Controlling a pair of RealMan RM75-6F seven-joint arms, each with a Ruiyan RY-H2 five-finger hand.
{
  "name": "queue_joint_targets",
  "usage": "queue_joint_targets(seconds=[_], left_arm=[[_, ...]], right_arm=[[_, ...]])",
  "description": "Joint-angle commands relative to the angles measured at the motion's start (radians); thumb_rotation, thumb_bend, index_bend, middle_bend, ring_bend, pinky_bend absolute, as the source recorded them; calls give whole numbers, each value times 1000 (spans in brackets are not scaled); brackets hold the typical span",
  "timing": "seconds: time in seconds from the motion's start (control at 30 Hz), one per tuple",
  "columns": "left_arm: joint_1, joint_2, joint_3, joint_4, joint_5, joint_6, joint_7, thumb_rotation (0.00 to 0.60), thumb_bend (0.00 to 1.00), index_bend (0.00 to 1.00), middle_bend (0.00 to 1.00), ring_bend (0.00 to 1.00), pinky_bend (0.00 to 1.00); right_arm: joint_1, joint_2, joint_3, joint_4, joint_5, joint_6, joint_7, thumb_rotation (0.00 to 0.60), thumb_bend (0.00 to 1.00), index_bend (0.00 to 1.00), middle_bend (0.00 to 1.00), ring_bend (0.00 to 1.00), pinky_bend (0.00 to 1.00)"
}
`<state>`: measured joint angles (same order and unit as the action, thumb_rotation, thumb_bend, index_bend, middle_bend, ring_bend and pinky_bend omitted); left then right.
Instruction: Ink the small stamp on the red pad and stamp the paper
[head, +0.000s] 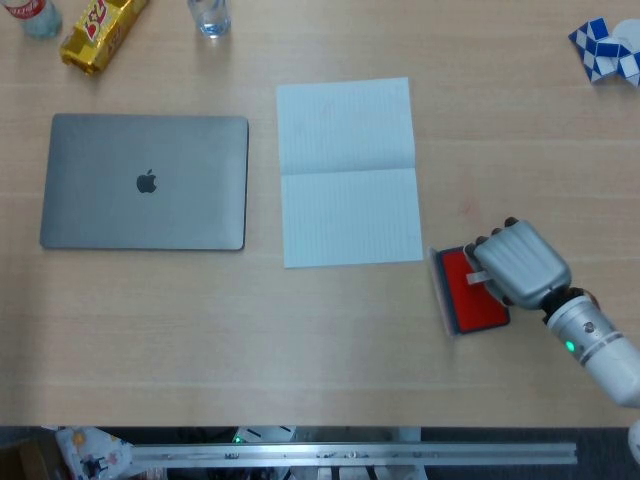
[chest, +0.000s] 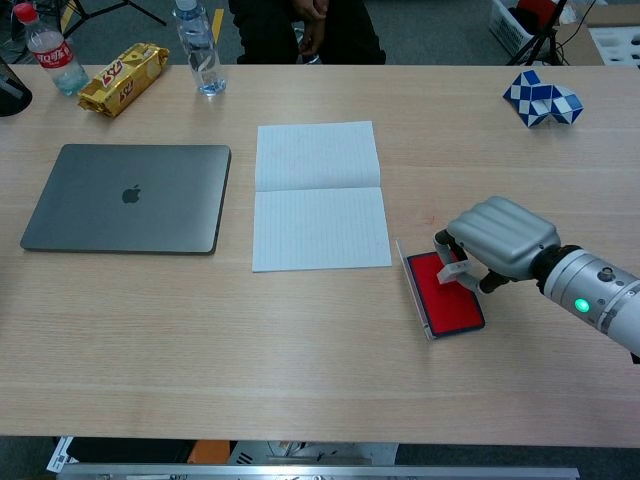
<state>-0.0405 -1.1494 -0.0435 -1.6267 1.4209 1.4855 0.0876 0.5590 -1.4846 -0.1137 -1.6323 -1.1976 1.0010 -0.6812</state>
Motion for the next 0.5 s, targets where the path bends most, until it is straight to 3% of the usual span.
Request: queue_joint_targets(seconds=[0.03, 0.23, 0.5], left_arm=[[0, 0, 0, 0, 0, 1, 0, 600, 209, 92, 0, 13, 0], [1, 1, -1, -1, 1, 4, -1, 600, 208, 92, 0, 13, 0], [-2, 7, -2, -12, 11, 5, 2, 600, 208, 92, 0, 13, 0]], right_arm=[[-1, 1, 1, 0, 2, -1, -4, 600, 368, 758, 666, 555, 433], [-6, 15, 9, -21, -2, 3, 8, 600, 369, 758, 666, 555, 433], [6, 114, 64, -151, 2, 15, 61, 600, 369, 758, 667, 555, 433]])
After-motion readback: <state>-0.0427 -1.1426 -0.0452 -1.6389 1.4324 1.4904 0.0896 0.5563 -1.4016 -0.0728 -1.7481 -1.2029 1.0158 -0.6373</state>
